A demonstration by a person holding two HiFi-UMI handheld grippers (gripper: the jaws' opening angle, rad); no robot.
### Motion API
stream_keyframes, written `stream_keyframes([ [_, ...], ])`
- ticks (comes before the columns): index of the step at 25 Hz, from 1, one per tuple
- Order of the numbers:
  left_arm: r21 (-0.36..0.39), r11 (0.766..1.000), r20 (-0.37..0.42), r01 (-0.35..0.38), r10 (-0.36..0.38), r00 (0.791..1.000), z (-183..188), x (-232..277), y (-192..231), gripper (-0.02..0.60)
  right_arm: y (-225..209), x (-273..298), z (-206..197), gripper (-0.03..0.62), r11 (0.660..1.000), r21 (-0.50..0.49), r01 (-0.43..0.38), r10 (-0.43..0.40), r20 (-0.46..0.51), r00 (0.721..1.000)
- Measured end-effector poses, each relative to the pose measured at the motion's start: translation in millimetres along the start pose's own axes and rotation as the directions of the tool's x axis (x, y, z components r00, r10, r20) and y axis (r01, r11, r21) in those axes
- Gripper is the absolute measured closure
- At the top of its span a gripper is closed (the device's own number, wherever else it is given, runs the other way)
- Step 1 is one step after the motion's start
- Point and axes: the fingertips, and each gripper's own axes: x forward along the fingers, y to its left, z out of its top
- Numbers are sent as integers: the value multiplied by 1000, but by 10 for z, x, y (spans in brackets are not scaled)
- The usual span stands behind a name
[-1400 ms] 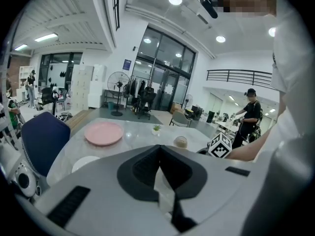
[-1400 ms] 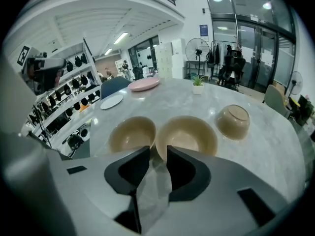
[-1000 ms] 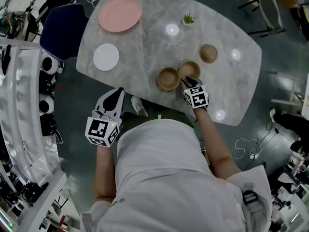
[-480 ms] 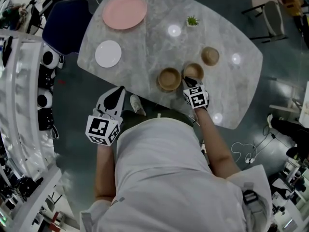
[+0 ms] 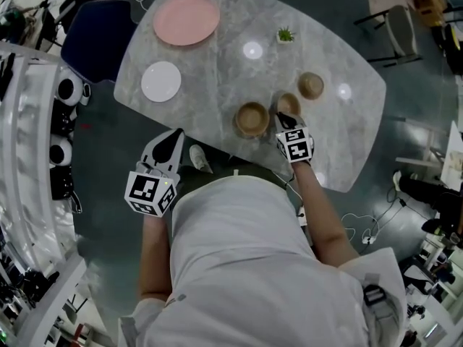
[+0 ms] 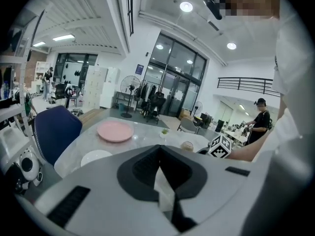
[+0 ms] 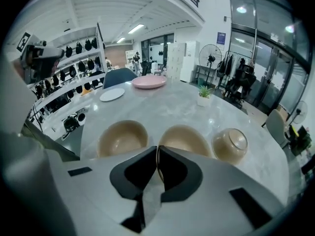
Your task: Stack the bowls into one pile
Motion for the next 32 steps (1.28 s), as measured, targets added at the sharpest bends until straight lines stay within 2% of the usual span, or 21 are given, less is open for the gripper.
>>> stream_keyframes([
  [10, -13, 1000, 36, 25, -24, 999, -37, -192, 163, 581, 341, -147, 340, 569, 1000, -1, -11, 11, 45, 999],
  [16, -21, 999, 55, 37, -35, 998, -59, -350, 291, 581, 609, -202, 499, 568, 999, -37, -7, 9, 56, 998],
  [32, -35, 999, 51, 30, -28, 998, -162, -699, 570, 581, 1122, -42, 466, 568, 997, -69, -31, 31, -1, 1000],
])
